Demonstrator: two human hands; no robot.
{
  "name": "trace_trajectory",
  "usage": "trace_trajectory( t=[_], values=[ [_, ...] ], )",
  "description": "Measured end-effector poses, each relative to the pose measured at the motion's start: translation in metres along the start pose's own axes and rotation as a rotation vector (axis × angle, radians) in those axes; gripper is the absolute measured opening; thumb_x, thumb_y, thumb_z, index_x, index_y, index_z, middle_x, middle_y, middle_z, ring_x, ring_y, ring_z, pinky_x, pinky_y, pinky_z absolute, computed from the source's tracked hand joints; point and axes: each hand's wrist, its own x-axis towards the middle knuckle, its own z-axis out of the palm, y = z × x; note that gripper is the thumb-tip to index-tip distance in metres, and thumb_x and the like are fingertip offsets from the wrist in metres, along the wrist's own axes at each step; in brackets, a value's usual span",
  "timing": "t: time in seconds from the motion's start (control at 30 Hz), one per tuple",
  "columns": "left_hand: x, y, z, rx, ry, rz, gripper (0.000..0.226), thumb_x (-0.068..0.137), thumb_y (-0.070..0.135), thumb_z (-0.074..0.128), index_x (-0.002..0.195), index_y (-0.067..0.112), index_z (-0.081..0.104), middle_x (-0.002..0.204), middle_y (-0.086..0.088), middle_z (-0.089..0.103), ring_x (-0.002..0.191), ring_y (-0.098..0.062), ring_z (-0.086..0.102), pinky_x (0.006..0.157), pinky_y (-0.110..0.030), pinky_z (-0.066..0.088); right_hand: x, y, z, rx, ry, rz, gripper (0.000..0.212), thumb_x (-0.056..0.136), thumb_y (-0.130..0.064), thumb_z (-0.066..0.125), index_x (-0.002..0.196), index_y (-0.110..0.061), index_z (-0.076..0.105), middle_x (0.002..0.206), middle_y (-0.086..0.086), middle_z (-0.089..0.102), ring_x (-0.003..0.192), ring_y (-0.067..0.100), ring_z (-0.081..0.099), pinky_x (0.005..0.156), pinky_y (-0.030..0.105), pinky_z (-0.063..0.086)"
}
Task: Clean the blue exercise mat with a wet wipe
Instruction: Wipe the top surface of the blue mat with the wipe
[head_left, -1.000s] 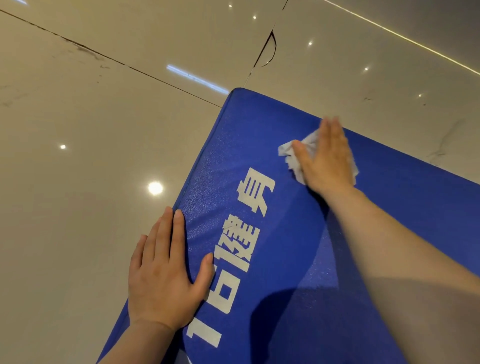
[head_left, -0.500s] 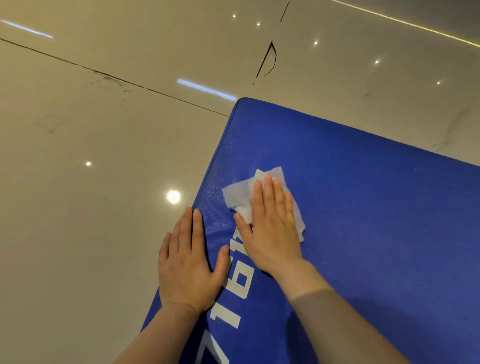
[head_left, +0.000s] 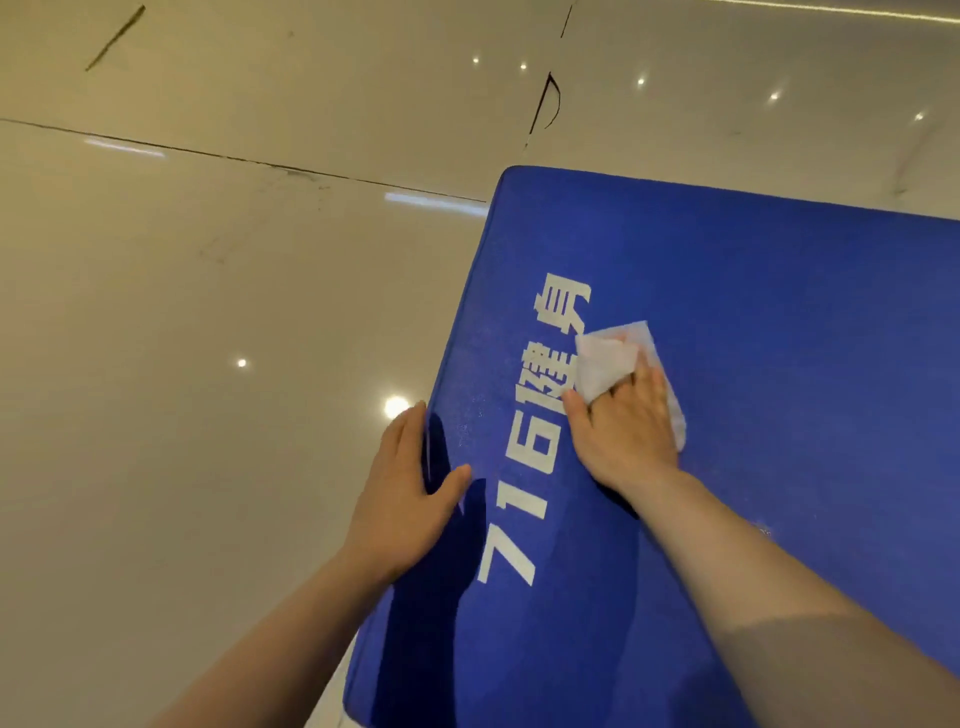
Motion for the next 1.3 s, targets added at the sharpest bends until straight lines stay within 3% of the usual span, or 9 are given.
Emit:
trace_trajectory(
  t=[0.2,0.33,0.47,0.6,0.73,0.87,1.07,1.17,1.3],
  values=[
    [-0.096,-0.056,-0.012,0.007,-0.012,-0.286,0.065,0.094,0.035,0.058,0.151,0.024,0.027,0.155,0.002,0.031,0.137,-0.016,0.036,0.108,-0.035,0.035,-0.071,-0.082,0.050,-0.170,-0.126,-0.422,0.069,0.103,-0.049,0.005,0.154,-0.005,0.018,0.163,0.013,0.003,0.149,0.024,-0.019,0.120,0.042,-0.014],
    [-0.128,-0.056,-0.001,0.021,-0.034,-0.255,0.058,0.095,0.027,0.058,0.148,0.019,0.034,0.150,0.003,0.041,0.134,-0.014,0.040,0.105,-0.026,0.032,-0.109,-0.060,0.059,-0.150,-0.135,-0.516,0.070,0.102,-0.057,0.018,0.153,-0.009,0.023,0.164,0.004,-0.011,0.147,0.015,-0.023,0.119,0.037,-0.016],
    [-0.142,-0.056,0.008,0.106,-0.137,-0.192,0.068,0.096,0.031,0.057,0.153,0.016,0.024,0.160,0.005,0.021,0.144,-0.011,0.026,0.113,-0.022,0.021,-0.119,-0.013,0.062,-0.080,0.022,-0.327,0.063,0.091,-0.055,-0.006,0.147,-0.027,-0.015,0.159,-0.002,-0.019,0.141,0.010,-0.027,0.115,0.028,-0.021],
    [-0.153,-0.062,0.008,0.161,-0.211,-0.157,0.081,0.094,0.033,0.059,0.156,0.017,0.010,0.163,0.005,0.004,0.149,-0.011,0.012,0.115,-0.022,0.013,-0.139,0.048,0.047,0.010,0.122,0.129,0.056,0.106,-0.039,0.015,0.156,-0.023,-0.003,0.164,0.006,-0.009,0.150,0.021,-0.011,0.121,0.035,-0.009],
    [-0.154,-0.048,0.002,0.107,-0.216,-0.202,0.079,0.092,0.028,0.062,0.154,0.013,0.016,0.161,0.004,0.017,0.142,-0.012,0.027,0.109,-0.021,0.023,-0.154,0.036,0.038,0.201,0.156,0.229,0.059,0.105,-0.038,0.019,0.156,-0.012,0.004,0.164,0.009,0.003,0.151,0.023,-0.007,0.122,0.039,-0.007],
    [-0.151,-0.040,-0.001,-0.247,-0.206,-0.336,0.056,0.095,0.007,0.055,0.144,0.022,0.032,0.124,0.011,0.048,0.102,-0.009,0.047,0.078,-0.023,0.038,-0.146,-0.035,0.058,0.114,-0.014,-0.057,0.060,0.105,-0.043,0.016,0.157,-0.014,0.008,0.164,0.010,0.003,0.150,0.023,-0.013,0.120,0.039,-0.014],
    [-0.145,-0.064,-0.007,-0.625,-0.056,-0.486,0.061,0.095,-0.008,0.041,0.145,0.027,0.035,0.137,0.007,0.054,0.110,-0.006,0.055,0.086,-0.024,0.044,-0.158,-0.111,0.091,-0.062,-0.229,-0.507,0.058,0.102,-0.055,0.014,0.155,-0.035,0.002,0.160,0.004,-0.025,0.143,0.023,-0.032,0.114,0.043,-0.025],
    [-0.144,-0.067,-0.007,-0.580,-0.022,-0.489,0.045,0.100,0.006,0.046,0.138,0.028,0.042,0.123,0.006,0.061,0.106,-0.010,0.059,0.083,-0.026,0.048,-0.174,-0.087,0.102,-0.111,-0.157,-0.606,0.056,0.102,-0.051,0.012,0.155,-0.033,0.009,0.163,0.000,-0.013,0.149,0.020,-0.017,0.120,0.045,-0.011],
    [-0.140,-0.062,-0.007,-0.316,0.000,-0.412,0.050,0.102,0.018,0.042,0.150,0.026,0.030,0.139,-0.003,0.054,0.124,-0.026,0.051,0.106,-0.044,0.041,-0.199,-0.041,0.103,-0.052,-0.009,-0.295,0.057,0.104,-0.048,0.008,0.150,-0.025,0.033,0.157,0.004,0.033,0.145,0.023,0.030,0.120,0.041,0.020]
  ],
)
